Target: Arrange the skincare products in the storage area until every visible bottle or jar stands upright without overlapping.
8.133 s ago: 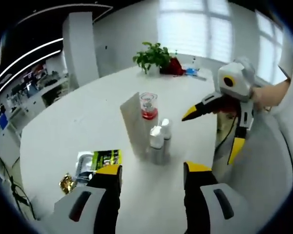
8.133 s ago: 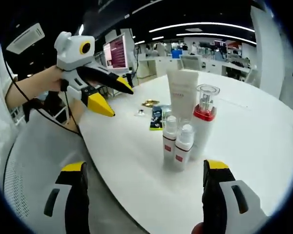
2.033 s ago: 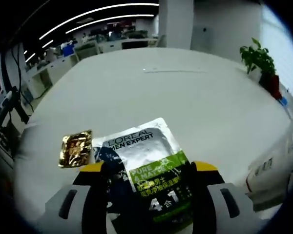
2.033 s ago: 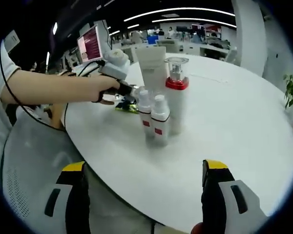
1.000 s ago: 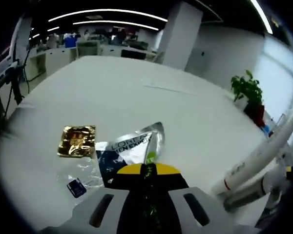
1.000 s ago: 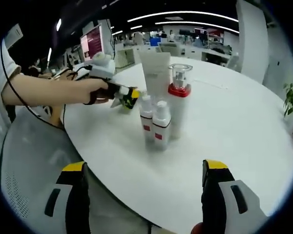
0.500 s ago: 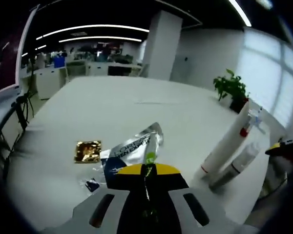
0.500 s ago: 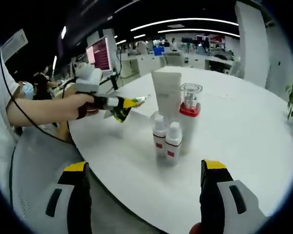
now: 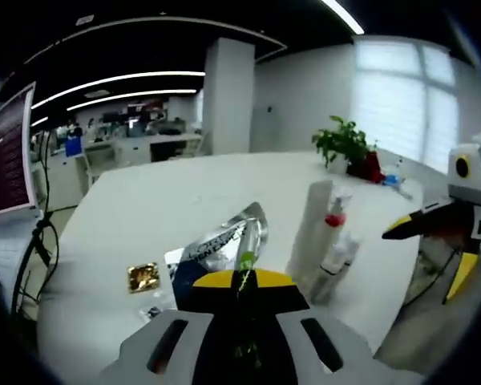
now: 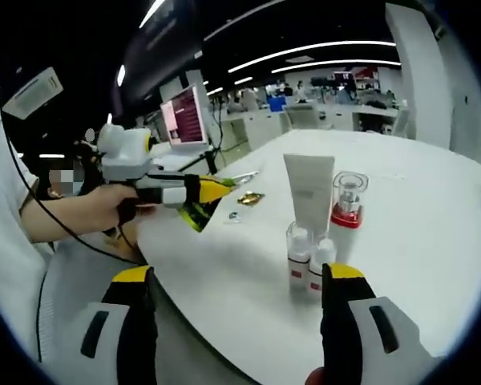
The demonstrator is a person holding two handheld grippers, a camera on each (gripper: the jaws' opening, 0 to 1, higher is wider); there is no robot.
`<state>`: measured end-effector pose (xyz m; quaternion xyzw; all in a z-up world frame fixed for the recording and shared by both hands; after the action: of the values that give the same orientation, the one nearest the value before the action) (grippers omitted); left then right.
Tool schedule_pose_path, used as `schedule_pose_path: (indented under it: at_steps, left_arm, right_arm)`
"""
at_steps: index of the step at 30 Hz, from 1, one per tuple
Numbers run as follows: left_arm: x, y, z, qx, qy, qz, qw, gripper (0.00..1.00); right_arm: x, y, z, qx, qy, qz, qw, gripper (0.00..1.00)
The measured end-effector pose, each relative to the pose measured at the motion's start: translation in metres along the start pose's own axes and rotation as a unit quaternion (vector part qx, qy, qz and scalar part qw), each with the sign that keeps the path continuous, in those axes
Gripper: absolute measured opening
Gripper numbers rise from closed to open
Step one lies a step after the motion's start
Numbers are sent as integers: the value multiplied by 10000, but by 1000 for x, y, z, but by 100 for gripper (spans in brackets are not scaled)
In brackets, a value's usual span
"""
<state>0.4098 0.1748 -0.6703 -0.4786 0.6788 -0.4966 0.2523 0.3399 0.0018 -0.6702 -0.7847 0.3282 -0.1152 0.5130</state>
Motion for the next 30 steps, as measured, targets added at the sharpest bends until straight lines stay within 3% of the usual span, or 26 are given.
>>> schedule_pose_path:
  at_steps: [7, 13, 19, 22, 25, 30]
  left_arm:
    - [23, -12, -21, 126, 387, 372, 9985, 0]
    - [36, -28, -40, 335, 707, 603, 9951, 0]
    - [51, -35, -53, 483, 838, 959, 9907, 0]
    - [66, -39, -58, 568, 1039, 1141, 9864, 0]
    - [76, -42, -62, 589, 1191, 1218, 9836, 0]
    - [91, -48, -69, 667, 1307, 1536, 9772, 0]
  right_arm:
    - [-8, -15, 3, 460, -190, 395, 9980, 82]
    - [-15, -38, 9, 983, -515, 1006, 9887, 81]
    - [-22, -54, 10, 1288, -755, 1434, 9783, 80]
    - [-22, -57, 10, 1331, -679, 1427, 9784, 79]
    - [-25, -67, 7, 1655, -792, 1854, 9654, 78]
    - [-24, -69, 3, 1756, -816, 2074, 9589, 76]
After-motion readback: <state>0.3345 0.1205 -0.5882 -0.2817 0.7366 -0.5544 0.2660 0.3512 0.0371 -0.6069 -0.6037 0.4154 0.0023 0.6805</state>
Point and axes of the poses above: the point that each gripper's makers call its tool centre point, and the gripper's own axes: z roughly forward along the fingers, x roughly to its right, y roughly out of its underside, the point moved 4 cm from there along -z, roughly backward along the fingers, and after that the axes turned 4 degrees about -z, right-handed, at the moved point
